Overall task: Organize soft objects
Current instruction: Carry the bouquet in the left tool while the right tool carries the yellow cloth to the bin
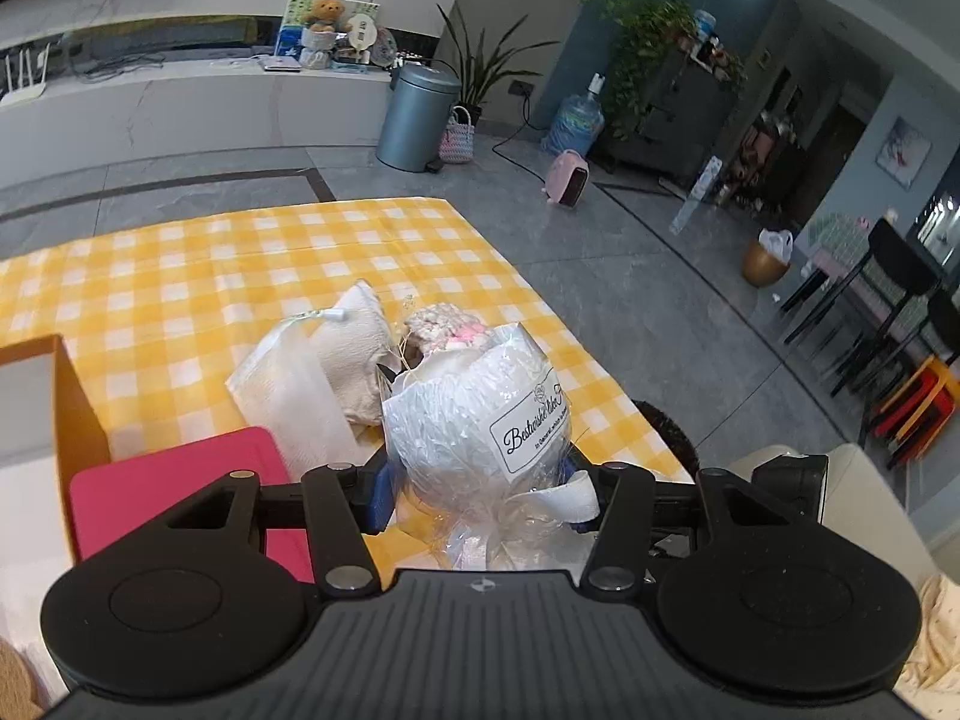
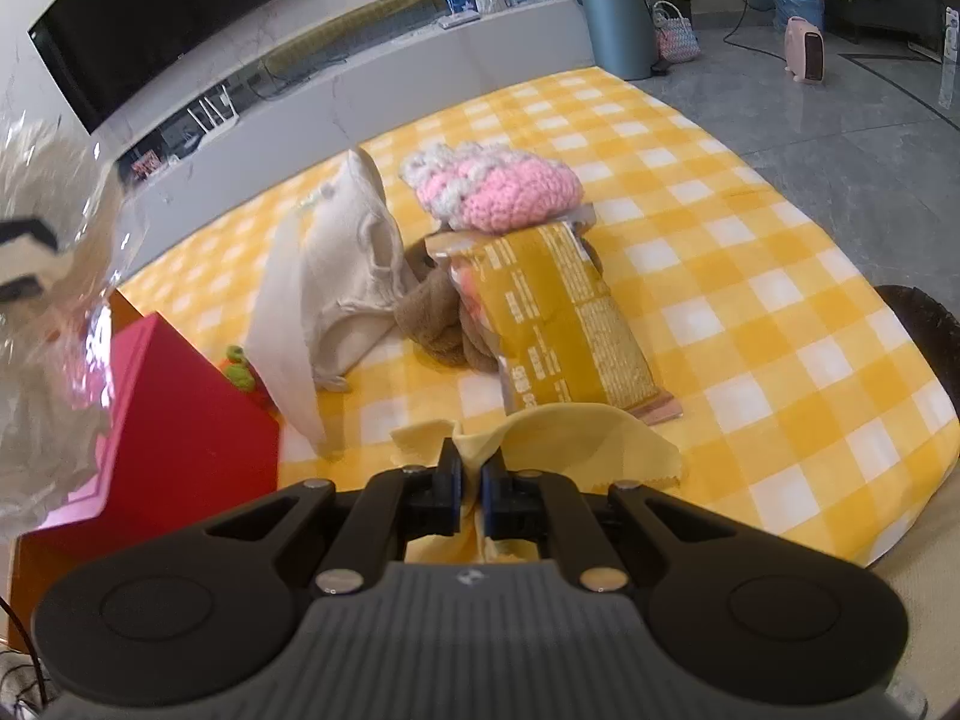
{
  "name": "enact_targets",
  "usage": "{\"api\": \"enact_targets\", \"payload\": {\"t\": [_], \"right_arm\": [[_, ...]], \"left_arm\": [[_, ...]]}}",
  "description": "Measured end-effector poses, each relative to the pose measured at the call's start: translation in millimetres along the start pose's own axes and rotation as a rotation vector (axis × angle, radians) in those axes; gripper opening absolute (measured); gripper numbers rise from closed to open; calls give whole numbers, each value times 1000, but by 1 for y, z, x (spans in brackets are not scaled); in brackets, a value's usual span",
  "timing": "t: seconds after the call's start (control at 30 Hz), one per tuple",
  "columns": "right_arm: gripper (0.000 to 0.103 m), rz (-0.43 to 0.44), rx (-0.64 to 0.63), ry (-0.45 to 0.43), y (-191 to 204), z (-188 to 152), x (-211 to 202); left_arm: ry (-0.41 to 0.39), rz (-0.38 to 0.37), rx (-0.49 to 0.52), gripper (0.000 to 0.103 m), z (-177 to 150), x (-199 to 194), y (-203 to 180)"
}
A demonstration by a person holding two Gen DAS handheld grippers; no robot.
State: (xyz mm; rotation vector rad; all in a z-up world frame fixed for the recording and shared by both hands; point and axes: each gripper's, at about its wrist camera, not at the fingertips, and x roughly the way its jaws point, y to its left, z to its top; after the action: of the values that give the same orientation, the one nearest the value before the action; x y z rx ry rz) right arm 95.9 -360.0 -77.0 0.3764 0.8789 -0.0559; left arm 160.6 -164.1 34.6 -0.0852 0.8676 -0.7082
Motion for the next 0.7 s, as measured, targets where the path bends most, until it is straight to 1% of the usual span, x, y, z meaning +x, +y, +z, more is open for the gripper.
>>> {"api": "enact_targets", "payload": {"t": [0.1, 0.2, 0.33, 0.5, 0.6, 0.7], "right_arm": [[4, 44, -6, -24, 3, 1, -8], [4, 99, -18, -59, 10, 4, -20], [4, 172, -41, -106, 22, 7, -37], [4, 218, -93, -137, 44, 9, -53], [4, 233, -134, -156, 61, 9, -61], [4, 249, -187, -170, 81, 6, -69]], "left_arm": [[-21, 10, -19, 59, -3, -15, 8], [-85, 39, -46, 59, -10, -39, 17], [-172, 53, -90, 59, -24, -78, 32], [-273, 141, -170, 59, -44, -115, 59], [-303, 173, -193, 59, -54, -130, 73], [-348, 223, -231, 59, -66, -145, 89]]}}
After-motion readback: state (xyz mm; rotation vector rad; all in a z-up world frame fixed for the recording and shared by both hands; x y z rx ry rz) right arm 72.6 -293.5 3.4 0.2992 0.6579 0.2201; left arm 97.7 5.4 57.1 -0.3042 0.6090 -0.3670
